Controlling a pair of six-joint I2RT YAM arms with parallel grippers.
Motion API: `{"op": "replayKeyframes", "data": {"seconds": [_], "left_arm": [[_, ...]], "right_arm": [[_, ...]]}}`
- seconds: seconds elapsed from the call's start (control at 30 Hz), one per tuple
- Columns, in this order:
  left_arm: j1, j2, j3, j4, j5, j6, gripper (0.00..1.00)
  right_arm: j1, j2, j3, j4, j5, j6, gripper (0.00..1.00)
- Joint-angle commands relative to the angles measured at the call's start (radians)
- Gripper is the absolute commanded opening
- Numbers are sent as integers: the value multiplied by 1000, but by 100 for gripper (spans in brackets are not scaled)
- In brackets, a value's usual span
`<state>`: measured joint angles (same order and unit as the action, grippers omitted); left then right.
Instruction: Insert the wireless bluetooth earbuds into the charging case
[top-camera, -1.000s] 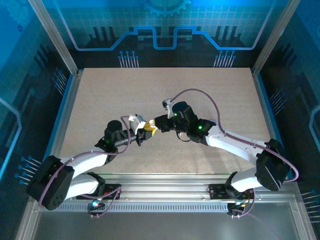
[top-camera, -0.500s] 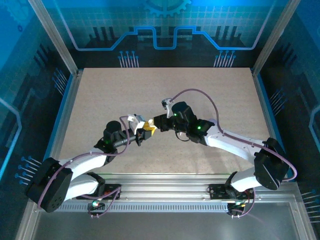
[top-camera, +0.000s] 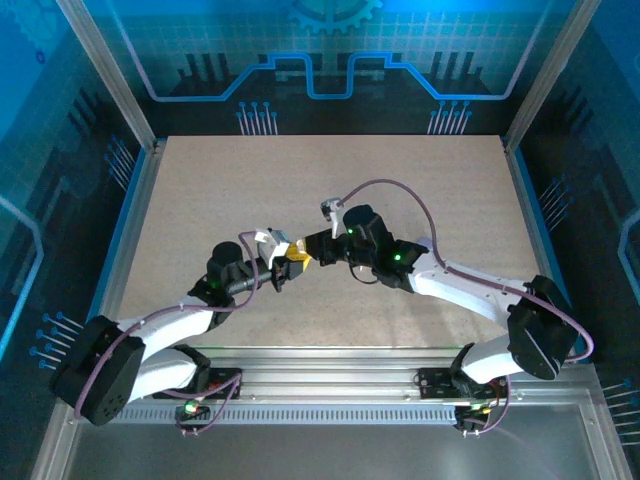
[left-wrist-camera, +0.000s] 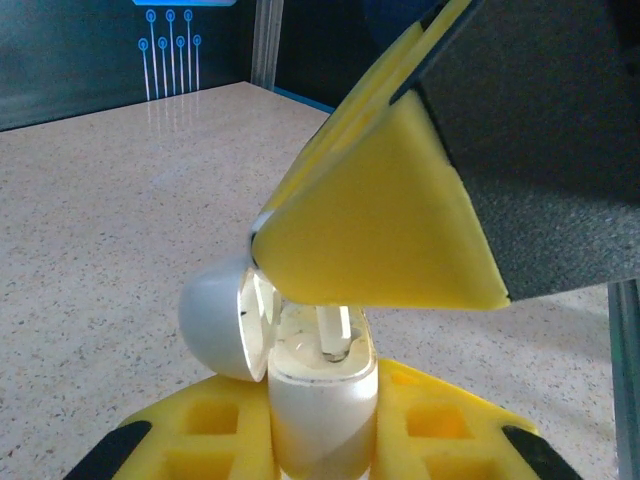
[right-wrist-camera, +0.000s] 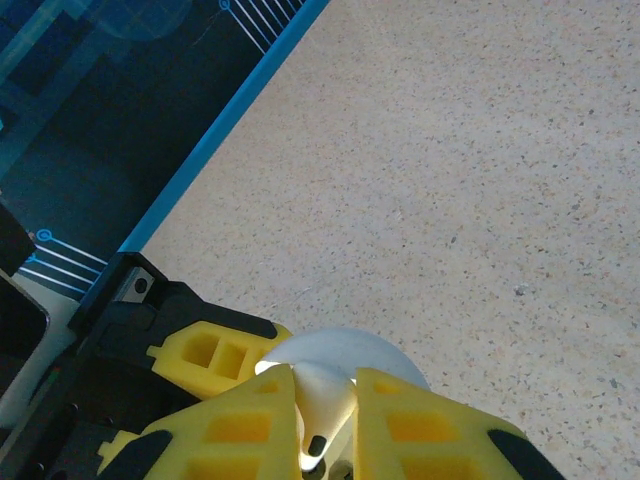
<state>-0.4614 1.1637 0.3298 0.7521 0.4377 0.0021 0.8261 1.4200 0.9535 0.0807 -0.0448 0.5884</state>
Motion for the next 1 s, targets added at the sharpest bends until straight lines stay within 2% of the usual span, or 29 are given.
{"op": "replayKeyframes", "data": {"seconds": [0.0,0.33,0.53,0.8,0.97], "left_arm": [[-5,-37,-3,35,-10,4,11],[-5,-62,-4,32,-2,9,11],[-5,-78,-6,27,-3,12,11],[-5,-91,-10,22,-3,13,11],[-5,-90,-9,14,-13,13,11]], "right_arm": [[17,2,-21,-12,-12,-33,17],[28,11,-34,20,-75,-79,19],[28,13,-18,2,-70,-79,22],[27,-35,-2,-20,-52,-87,38],[24,-85,18,-49,-41,-92,43]]}}
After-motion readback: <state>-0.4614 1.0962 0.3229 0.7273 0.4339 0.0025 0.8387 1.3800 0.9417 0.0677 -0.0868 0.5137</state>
